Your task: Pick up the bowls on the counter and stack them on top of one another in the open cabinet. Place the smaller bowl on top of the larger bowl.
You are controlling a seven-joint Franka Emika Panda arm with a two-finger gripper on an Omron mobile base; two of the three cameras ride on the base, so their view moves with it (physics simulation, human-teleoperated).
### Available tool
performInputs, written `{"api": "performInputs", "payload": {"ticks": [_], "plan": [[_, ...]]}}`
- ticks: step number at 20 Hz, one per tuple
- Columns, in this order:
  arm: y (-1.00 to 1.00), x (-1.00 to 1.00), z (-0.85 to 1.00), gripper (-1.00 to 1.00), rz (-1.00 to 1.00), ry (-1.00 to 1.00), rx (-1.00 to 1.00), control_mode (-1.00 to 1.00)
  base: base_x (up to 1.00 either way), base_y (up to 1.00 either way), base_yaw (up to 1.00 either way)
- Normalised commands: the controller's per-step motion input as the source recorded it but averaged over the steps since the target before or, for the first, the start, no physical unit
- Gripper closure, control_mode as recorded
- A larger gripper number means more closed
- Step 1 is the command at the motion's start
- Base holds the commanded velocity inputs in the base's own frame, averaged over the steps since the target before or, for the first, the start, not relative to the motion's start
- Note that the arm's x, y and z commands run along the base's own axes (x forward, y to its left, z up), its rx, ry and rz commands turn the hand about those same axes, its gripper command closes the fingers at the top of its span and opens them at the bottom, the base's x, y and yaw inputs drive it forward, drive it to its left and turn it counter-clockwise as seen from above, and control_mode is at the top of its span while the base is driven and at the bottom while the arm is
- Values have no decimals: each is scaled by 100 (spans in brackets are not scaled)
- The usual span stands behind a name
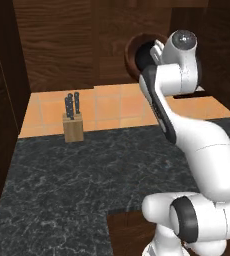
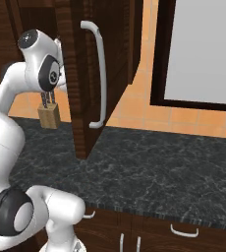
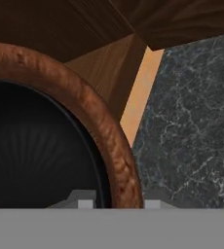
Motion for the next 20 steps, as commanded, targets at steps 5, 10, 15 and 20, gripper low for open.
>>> {"api": "performInputs", "payload": {"ticks": [5, 10, 15, 20], "plan": [[4, 84, 8, 100, -3, 0, 0, -100, 0, 0, 0], [5, 85, 6, 100, -5, 0, 0, -100, 0, 0, 0], [0, 38, 0, 100, -4, 0, 0, -100, 0, 0, 0], [1, 23, 0, -100, -3, 0, -1, -100, 0, 0, 0]]}}
